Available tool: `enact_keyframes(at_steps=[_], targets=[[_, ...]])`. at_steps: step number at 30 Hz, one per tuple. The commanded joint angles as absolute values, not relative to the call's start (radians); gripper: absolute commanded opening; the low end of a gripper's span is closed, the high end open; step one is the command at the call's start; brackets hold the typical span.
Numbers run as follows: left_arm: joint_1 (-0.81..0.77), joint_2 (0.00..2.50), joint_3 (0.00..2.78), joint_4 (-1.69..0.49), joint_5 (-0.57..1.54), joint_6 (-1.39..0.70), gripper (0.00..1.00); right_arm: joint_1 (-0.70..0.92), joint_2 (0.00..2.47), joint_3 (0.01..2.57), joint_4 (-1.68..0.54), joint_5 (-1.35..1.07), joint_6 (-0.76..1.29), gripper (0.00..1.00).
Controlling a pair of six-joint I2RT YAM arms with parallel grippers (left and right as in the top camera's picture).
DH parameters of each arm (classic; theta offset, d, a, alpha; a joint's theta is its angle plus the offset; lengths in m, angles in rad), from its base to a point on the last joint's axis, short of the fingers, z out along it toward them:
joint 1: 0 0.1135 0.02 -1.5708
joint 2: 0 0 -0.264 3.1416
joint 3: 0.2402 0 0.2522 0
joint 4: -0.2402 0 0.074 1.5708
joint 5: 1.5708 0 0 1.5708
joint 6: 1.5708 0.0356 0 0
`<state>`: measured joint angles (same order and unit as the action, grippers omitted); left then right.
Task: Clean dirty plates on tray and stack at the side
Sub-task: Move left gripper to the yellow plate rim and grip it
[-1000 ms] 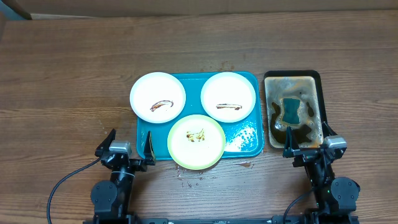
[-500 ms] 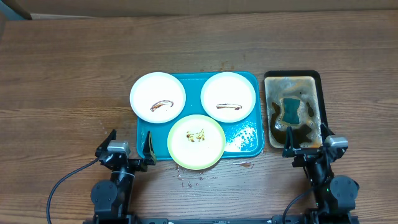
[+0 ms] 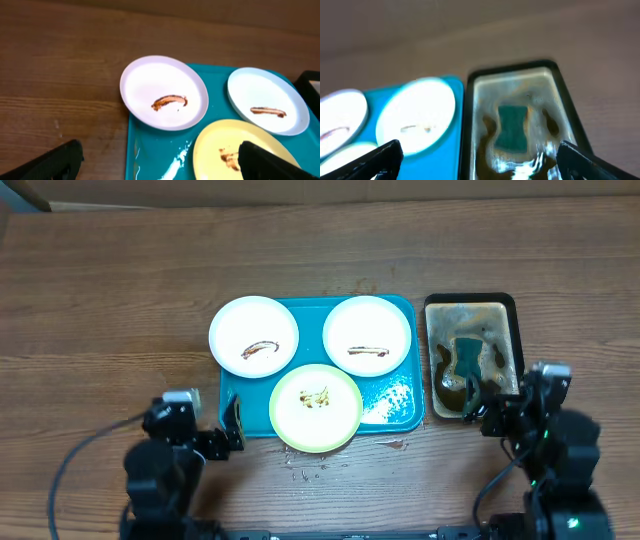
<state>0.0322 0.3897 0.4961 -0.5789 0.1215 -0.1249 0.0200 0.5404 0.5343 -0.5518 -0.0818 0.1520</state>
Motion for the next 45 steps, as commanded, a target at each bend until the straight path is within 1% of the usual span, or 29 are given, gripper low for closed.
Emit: enact_keyframes(at_steps=[1,6,9,11,14,17,20,23,24,28,33,35,39,42,45], targets=[[0.025,0.537,0.668,-0.659,0.155,-0.134,1.00,0.024,0.663,0.673,-0.632,-0.072,0.158,1.00],[0.025,0.764,0.925,-0.892,0.189,-0.135,1.00,0.024,0.854,0.862,-0.825,-0.072,0.157,1.00],[0.025,0.857,1.022,-1.026,0.188,-0.135,1.00,0.024,0.929,0.931,-0.884,-0.074,0.157,1.00],[0.025,0.906,1.049,-1.070,0.188,-0.135,1.00,0.024,0.968,0.961,-0.910,-0.093,0.157,1.00],[0.025,0.960,1.049,-1.069,0.218,-0.139,1.00,0.024,0.989,0.972,-0.914,-0.113,0.157,1.00],[0.025,1.012,1.049,-1.055,0.313,-0.134,1.00,0.024,0.989,0.972,-0.914,-0.113,0.157,1.00],[0.006,1.077,1.049,-1.008,0.413,-0.067,1.00,0.024,0.989,0.972,-0.914,-0.113,0.157,1.00],[-0.047,1.145,1.049,-0.993,0.371,-0.067,0.99,0.024,0.989,0.972,-0.914,-0.113,0.157,1.00],[-0.071,1.175,1.049,-0.994,0.348,-0.067,0.98,0.024,0.989,0.972,-0.914,-0.113,0.157,1.00],[-0.147,1.288,1.049,-1.002,0.329,-0.067,0.85,0.024,0.989,0.972,-0.915,-0.113,0.157,1.00],[-0.197,1.439,1.049,-1.004,0.329,-0.067,0.80,0.024,0.989,0.972,-0.914,-0.113,0.157,1.00],[-0.198,1.499,1.049,-1.012,0.329,-0.067,0.74,0.024,0.989,0.972,-0.914,-0.113,0.157,1.00],[-0.198,1.606,1.049,-1.036,0.328,-0.067,0.74,0.024,0.989,0.972,-0.915,-0.113,0.157,1.00],[-0.198,1.667,1.049,-1.039,0.326,-0.068,0.71,0.024,0.989,0.972,-0.915,-0.113,0.157,1.00],[-0.198,1.716,1.049,-1.037,0.313,-0.076,0.57,0.024,0.989,0.972,-0.915,-0.113,0.157,1.00]])
